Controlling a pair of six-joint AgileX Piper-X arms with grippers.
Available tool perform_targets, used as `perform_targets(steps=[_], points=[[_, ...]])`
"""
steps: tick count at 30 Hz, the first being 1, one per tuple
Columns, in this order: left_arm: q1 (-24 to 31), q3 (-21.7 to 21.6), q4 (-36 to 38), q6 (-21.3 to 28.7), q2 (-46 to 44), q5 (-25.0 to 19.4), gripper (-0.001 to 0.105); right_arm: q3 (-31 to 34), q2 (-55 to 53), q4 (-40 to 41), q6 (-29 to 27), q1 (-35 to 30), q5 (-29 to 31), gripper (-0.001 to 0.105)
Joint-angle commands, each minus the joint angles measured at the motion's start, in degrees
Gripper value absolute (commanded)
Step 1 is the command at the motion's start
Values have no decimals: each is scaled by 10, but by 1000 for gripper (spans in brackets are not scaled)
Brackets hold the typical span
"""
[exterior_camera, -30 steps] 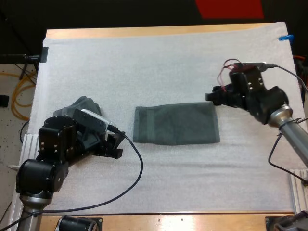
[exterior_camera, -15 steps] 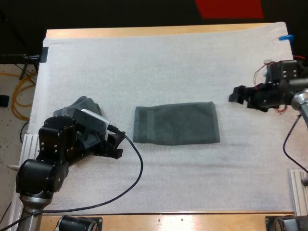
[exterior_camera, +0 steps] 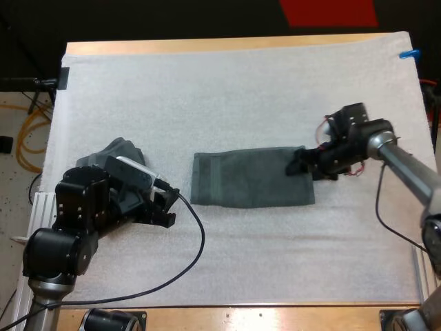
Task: Pick towel from pile fold and stack
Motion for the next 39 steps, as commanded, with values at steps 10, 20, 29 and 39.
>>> perform_targets(steps=[10, 20, 29, 39], points=[[-2, -2, 1, -6, 1, 0, 63, -1, 14, -13, 27, 35, 34, 16], [-2, -2, 1, -6, 1, 0, 63, -1, -52, 99, -54, 34, 360, 1], [-2, -2, 1, -6, 1, 0, 63, -1, -129, 155, -146, 34, 681, 1], [-2, -2, 1, -6, 1, 0, 63, -1, -125, 117, 49, 59, 232, 1]])
